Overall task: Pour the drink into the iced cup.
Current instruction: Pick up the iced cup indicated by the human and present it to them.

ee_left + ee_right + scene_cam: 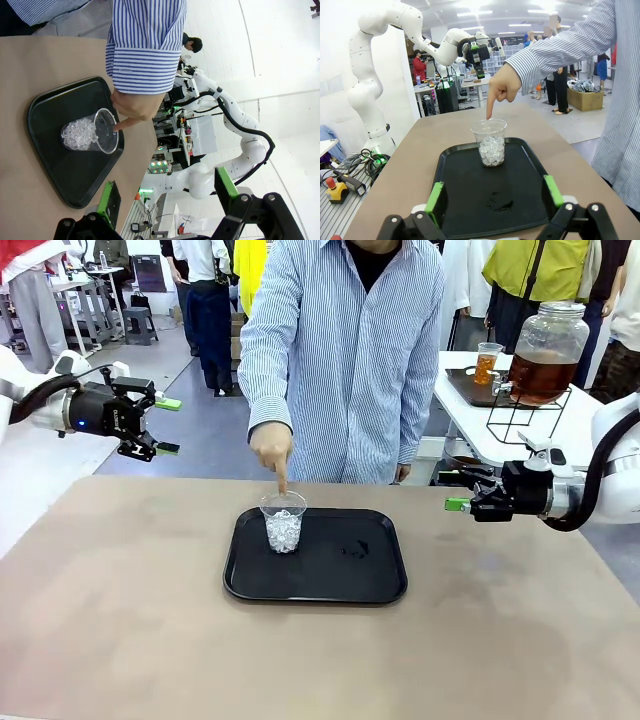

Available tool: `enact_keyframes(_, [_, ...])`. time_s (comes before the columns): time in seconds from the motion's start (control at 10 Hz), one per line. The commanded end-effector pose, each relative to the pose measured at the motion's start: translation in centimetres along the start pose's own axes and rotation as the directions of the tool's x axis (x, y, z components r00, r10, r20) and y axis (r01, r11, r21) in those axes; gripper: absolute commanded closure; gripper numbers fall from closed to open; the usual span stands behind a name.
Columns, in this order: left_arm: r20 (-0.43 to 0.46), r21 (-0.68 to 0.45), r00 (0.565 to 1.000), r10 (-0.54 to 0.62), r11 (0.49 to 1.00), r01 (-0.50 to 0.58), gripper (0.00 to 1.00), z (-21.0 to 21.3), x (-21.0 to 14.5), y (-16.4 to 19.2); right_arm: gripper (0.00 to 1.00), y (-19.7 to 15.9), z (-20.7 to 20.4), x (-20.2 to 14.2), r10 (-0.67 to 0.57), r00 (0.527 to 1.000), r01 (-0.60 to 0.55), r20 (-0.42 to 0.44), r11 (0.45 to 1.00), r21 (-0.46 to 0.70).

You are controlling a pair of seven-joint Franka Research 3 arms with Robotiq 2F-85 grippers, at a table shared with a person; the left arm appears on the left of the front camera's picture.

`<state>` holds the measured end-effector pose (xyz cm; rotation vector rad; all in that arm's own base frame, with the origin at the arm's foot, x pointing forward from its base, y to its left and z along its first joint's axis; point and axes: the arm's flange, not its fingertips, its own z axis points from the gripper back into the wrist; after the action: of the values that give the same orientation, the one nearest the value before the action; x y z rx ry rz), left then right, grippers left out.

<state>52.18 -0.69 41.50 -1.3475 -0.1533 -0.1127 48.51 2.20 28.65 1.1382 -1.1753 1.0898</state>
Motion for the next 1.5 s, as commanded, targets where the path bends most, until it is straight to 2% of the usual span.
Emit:
enact_keyframes(0.0, [0.005, 0.004, 1.0, -0.002, 1.0, 0.002, 0.0, 0.0, -0.3, -0.2, 0.0, -0.2, -0.2, 0.3, 0.008, 1.0, -0.008, -0.003, 1.0, 0.003])
enact_keyframes(0.1, [0.0, 0.0, 1.0, 0.0, 1.0, 0.0, 0.0, 0.0, 0.0, 0.0, 0.0, -0.2, -0.2, 0.3, 0.008, 1.0, -0.008, -0.003, 1.0, 0.003])
enact_keyframes(0.2, [0.004, -0.006, 0.992, -0.124, 0.992, 0.124, 0.0, 0.0, 0.2, -0.8, 0.0, -0.2, -0.2, 0.3, 0.008, 1.0, -0.008, -0.003, 1.0, 0.003])
enact_keyframes(0.4, [0.039, -0.05, 0.921, -0.388, 0.919, 0.39, 0.0, -0.5, -0.2, -0.8, 0.0, -0.2, -0.2, 0.3, 0.008, 1.0, -0.008, -0.003, 1.0, 0.003])
enact_keyframes(0.7, [0.117, 0.0, 0.8, -0.589, 0.805, 0.593, 0.0, -1.0, -1.6, 0.5, 0.0, -0.2, -0.2, 0.3, 0.008, 1.0, -0.008, -0.003, 1.0, 0.003])
enact_keyframes(0.8, [0.117, 0.023, 0.77, -0.627, 0.777, 0.63, 0.0, -1.2, -2.0, 0.8, 0.0, -0.2, -0.2, 0.3, 0.008, 1.0, -0.008, -0.003, 1.0, 0.003])
enact_keyframes(0.9, [0.086, 0.019, 0.766, -0.637, 0.77, 0.638, 0.0, -1.2, -2.1, 0.8, 0.0, -0.2, -0.2, 0.3, 0.008, 1.0, -0.008, -0.003, 1.0, 0.003])
enact_keyframes(1.0, [0.087, 0.003, 0.804, -0.588, 0.808, 0.59, 0.0, -0.6, -0.8, 0.5, 0.0, -0.2, -0.2, 0.3, 0.008, 1.0, -0.008, -0.003, 1.0, 0.003])
enact_keyframes(1.4, [0.087, 0.003, 0.804, -0.588, 0.808, 0.59, 0.0, -0.6, -0.8, 0.5, 0.0, -0.2, -0.2, 0.3, 0.008, 1.0, -0.008, -0.003, 1.0, 0.003])
